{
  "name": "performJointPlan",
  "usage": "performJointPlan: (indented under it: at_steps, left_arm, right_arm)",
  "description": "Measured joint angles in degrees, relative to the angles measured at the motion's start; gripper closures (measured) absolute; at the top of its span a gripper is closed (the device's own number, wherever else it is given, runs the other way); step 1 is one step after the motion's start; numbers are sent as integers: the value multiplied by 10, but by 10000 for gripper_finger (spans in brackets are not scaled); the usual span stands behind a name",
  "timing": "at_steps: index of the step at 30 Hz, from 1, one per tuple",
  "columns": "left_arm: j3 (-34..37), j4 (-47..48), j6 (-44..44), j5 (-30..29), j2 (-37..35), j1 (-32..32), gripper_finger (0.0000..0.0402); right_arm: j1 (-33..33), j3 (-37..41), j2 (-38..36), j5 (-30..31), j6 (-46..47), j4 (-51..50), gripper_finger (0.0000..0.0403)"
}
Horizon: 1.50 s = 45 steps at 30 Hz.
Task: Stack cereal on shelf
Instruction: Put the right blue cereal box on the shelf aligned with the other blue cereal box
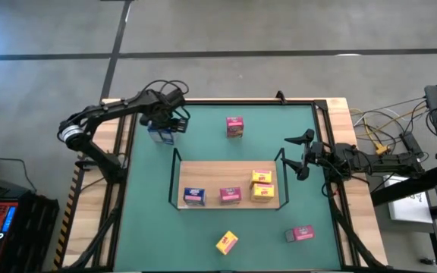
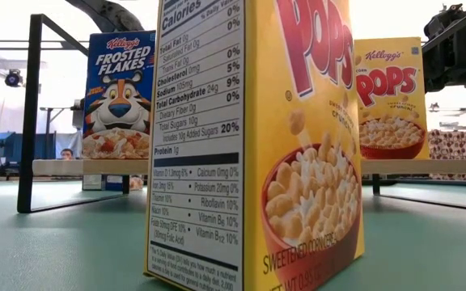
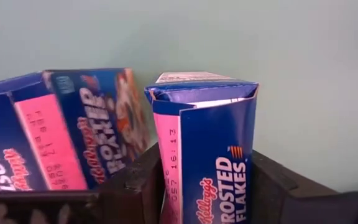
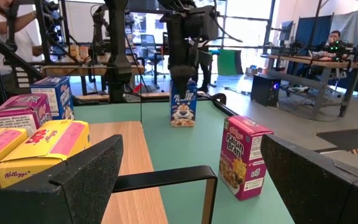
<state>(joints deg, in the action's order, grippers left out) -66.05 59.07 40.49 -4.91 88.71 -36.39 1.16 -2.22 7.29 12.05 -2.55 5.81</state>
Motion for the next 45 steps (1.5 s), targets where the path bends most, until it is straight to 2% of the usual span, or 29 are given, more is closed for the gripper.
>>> performJointPlan:
  at_steps: [7,12,24,30,45]
  left_arm:
    - [-41,2,-56,0,0,5,259]
    - [-71,0,-151,12,0,24,260]
    - [-105,-7,-322,26,1,126,260]
    - [-119,-7,-356,12,1,165,260]
    - [-119,-11,-356,11,1,288,260]
  right_arm:
    - [0,0,0,0,0,0,33]
    - [0,0,0,0,0,0,33]
    - [0,0,0,0,0,0,33]
    - [0,0,0,0,0,0,33]
    - [0,0,0,0,0,0,33]
